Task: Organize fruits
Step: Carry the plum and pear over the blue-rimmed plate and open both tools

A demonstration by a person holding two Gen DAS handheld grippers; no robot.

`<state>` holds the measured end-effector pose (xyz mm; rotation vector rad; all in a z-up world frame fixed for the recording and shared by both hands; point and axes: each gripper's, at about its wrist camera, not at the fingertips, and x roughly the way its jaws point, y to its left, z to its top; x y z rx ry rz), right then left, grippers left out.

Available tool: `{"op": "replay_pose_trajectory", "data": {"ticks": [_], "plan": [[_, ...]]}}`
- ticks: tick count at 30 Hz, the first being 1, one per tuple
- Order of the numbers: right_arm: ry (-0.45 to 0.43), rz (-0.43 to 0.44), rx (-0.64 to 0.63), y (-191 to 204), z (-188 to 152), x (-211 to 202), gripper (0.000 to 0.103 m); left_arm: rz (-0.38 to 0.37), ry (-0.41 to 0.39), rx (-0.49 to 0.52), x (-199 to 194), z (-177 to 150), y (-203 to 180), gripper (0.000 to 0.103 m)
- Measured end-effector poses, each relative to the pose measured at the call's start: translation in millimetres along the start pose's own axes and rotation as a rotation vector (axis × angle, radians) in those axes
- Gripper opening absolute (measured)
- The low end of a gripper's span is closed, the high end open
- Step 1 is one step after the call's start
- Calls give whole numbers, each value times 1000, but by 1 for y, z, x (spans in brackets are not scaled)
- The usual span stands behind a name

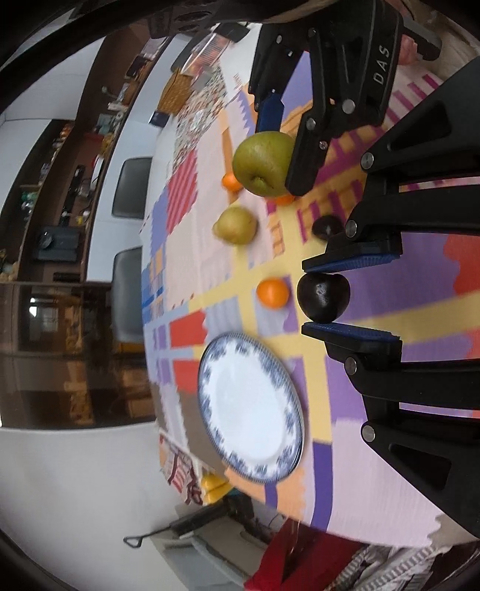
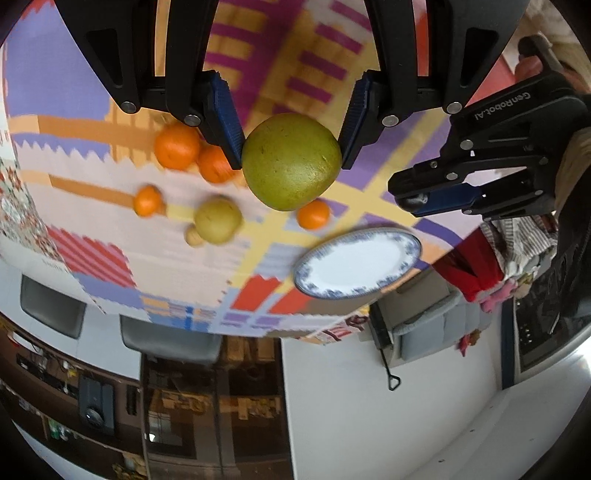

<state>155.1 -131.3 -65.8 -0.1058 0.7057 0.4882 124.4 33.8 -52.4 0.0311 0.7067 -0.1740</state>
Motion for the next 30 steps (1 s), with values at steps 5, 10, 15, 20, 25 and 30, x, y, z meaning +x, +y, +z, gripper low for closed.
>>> {"op": "replay_pose_trajectory", "data": {"ticks": [5,10,15,20,25,30], "plan": [[-33,23,-41,19,25,9,52,66,-33,-7,-3,7,26,27],[-46,50,-69,36,52,25,52,118,-52,-14,1,17,55,27],[-20,72,-80,48,74,51,52,141,-51,-30,11,27,82,27],[28,94,-93,60,95,81,52,148,-20,-45,30,32,106,27],[73,92,-124,69,111,112,52,142,23,-67,51,37,128,27],[134,84,-137,73,120,140,52,139,66,-76,73,41,145,27]]}}
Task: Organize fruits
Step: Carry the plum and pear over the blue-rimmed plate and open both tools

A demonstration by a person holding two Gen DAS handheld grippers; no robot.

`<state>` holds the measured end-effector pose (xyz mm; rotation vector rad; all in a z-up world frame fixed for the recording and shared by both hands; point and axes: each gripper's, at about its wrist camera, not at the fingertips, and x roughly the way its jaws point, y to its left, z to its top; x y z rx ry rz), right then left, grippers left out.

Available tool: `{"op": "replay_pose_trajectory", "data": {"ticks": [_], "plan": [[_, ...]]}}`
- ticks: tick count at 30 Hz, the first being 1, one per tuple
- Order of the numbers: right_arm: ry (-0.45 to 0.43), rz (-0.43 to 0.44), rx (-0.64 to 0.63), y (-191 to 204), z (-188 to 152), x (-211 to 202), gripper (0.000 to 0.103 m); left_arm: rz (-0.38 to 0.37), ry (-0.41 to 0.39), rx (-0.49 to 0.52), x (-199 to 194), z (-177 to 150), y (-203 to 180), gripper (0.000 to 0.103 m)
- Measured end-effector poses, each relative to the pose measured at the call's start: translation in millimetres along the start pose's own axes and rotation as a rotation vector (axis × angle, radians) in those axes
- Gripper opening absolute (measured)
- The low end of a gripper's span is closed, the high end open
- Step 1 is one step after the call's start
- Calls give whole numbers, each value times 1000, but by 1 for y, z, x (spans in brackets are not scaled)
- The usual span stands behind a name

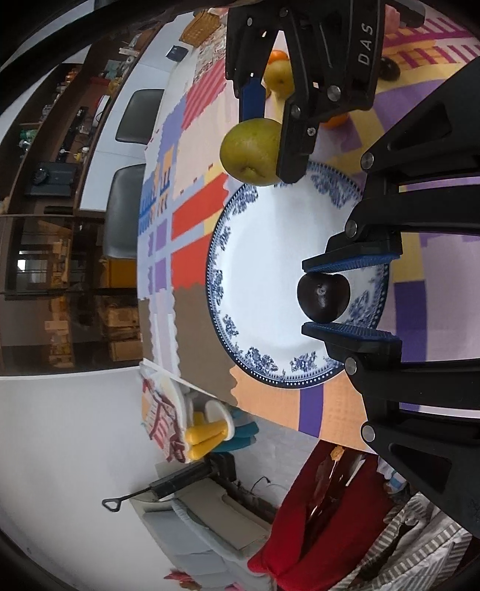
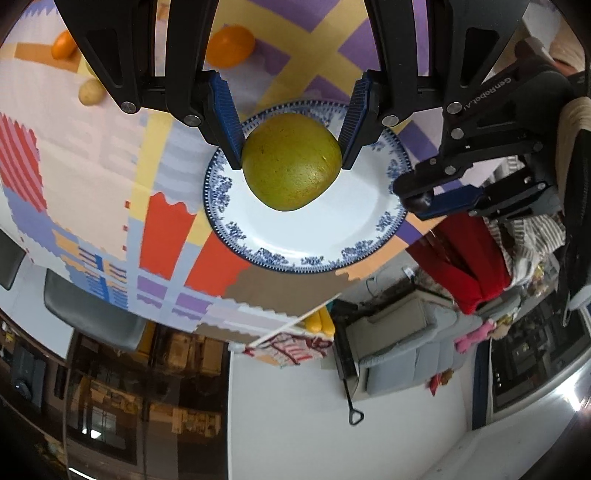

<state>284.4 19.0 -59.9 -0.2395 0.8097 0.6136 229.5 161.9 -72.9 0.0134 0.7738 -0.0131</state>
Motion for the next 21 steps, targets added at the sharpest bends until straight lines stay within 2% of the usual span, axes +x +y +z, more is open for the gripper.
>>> {"op": "replay_pose_trajectory", "data": {"ticks": [10,18,20,21], "plan": [[119,-14,-28,1,6,48,52,-9,91,-3,44,2,12,27],[154,-15,-32,-1,3,62,52,-2,121,8,55,1,13,27],[157,-11,-31,-1,2,63,52,0,126,13,55,1,13,29],[158,-9,-29,-1,2,63,52,6,127,15,55,1,13,33]]}}
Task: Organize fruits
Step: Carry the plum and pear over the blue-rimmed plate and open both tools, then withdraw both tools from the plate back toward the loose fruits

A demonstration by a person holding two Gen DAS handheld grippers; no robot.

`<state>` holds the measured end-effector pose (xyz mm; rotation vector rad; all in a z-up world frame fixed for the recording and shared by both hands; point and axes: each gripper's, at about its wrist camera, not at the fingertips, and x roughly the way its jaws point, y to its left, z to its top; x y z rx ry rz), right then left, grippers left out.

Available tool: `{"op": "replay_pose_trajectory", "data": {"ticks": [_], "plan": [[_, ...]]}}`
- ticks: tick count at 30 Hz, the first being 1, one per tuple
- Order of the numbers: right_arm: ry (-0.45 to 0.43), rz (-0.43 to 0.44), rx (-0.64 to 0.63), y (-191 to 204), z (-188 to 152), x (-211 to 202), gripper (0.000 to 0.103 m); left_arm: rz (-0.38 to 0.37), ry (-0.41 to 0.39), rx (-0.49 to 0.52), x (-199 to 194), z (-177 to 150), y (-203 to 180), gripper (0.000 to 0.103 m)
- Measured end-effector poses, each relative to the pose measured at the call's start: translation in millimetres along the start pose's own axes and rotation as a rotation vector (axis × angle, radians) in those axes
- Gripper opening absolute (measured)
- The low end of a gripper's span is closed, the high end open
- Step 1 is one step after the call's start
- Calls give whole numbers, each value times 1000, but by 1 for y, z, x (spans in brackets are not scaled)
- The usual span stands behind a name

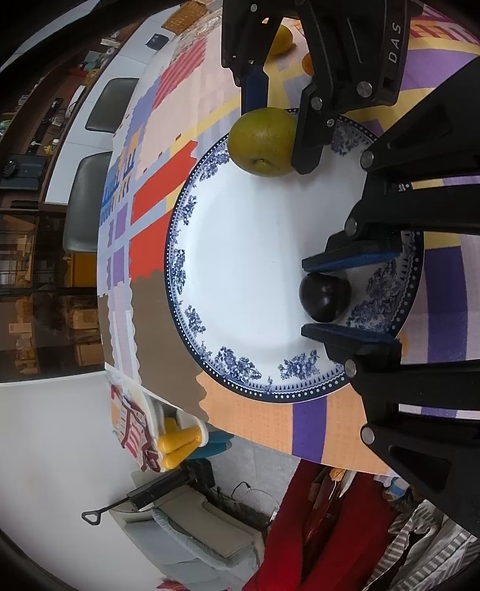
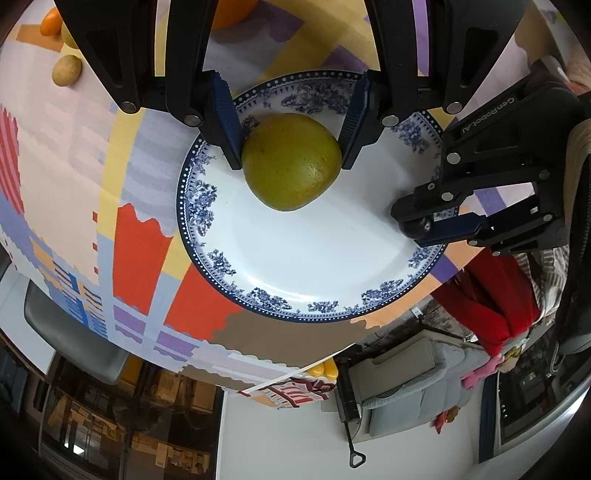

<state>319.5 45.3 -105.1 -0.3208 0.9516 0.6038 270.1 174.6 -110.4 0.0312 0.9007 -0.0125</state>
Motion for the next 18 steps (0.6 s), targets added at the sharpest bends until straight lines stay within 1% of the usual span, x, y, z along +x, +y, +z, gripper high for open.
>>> {"op": "replay_pose_trajectory", "data": {"ticks": [1,3,4,6,8,10,14,15,18], "plan": [[1,-2,1,0,0,0,52,9,-5,0,-1,0,0,35],[-8,-1,2,-1,0,-1,53,23,-19,4,-7,0,-1,36],[-19,-8,0,0,0,-5,53,31,-25,5,-11,0,-1,39],[-40,-16,-3,1,0,-13,57,46,-44,5,-20,0,-3,43],[-62,-20,-7,1,-2,-23,58,65,-71,17,-33,-1,-7,44],[-84,-25,-6,0,-5,-34,58,79,-96,26,-45,-3,-12,50],[-144,-33,7,-2,-17,-61,58,100,-167,48,-75,-7,-28,56],[-160,-37,9,-3,-20,-68,58,104,-181,51,-82,-8,-31,59],[-219,-57,34,-8,-33,-93,59,112,-230,54,-104,-11,-44,65]]}}
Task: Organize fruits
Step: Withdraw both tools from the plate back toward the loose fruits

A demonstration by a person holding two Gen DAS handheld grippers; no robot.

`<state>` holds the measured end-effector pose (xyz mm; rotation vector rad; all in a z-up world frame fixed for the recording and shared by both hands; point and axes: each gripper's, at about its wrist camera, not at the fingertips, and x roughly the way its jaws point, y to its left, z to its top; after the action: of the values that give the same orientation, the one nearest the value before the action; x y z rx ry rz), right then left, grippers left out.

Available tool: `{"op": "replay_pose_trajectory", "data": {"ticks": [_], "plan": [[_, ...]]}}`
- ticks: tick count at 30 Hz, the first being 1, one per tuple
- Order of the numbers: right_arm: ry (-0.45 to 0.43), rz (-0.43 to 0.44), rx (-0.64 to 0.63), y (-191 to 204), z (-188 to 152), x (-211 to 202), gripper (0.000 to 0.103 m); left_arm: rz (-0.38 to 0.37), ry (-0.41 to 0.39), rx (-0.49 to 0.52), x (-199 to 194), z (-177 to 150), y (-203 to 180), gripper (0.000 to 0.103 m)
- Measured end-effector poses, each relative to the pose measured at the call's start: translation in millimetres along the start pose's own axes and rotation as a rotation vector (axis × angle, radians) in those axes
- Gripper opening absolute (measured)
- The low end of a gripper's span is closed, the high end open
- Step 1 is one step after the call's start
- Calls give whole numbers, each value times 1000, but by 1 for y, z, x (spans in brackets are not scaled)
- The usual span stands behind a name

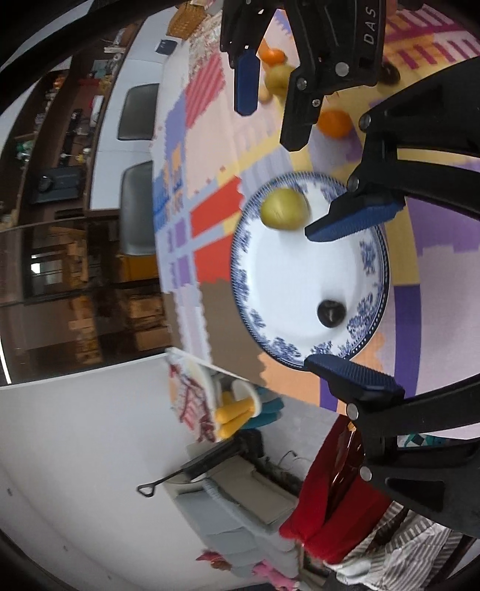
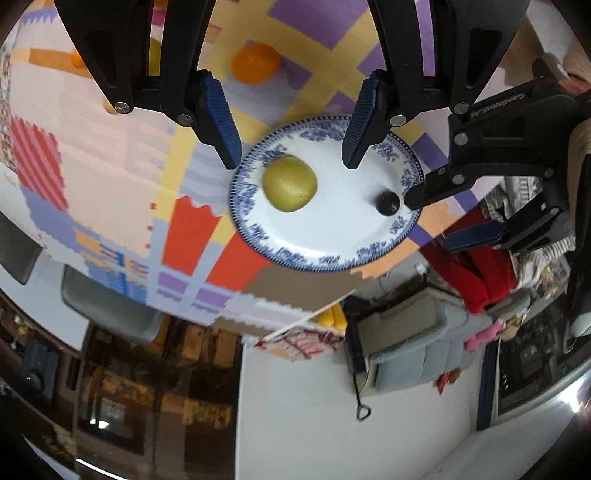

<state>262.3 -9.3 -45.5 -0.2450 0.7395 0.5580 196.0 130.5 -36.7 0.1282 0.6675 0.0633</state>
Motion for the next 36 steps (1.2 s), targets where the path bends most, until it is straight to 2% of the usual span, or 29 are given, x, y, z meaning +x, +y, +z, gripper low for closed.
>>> {"op": "replay_pose_trajectory", "data": {"ticks": [2,6,10,17,25,36], "plan": [[-30,-17,14,-5,-4,-15,66,3,-31,4,-15,2,-7,69],[-102,-78,31,-15,-16,-50,67,10,-90,10,-44,5,-22,80],[-159,-121,67,-27,-27,-80,74,5,-143,7,-69,7,-41,91],[-246,-198,101,-44,-52,-131,80,-35,-185,13,-98,1,-74,96],[-268,-254,124,-58,-85,-162,84,-80,-198,27,-115,-9,-107,100],[-213,-290,175,-80,-125,-165,84,-134,-126,61,-93,-26,-139,100]]}}
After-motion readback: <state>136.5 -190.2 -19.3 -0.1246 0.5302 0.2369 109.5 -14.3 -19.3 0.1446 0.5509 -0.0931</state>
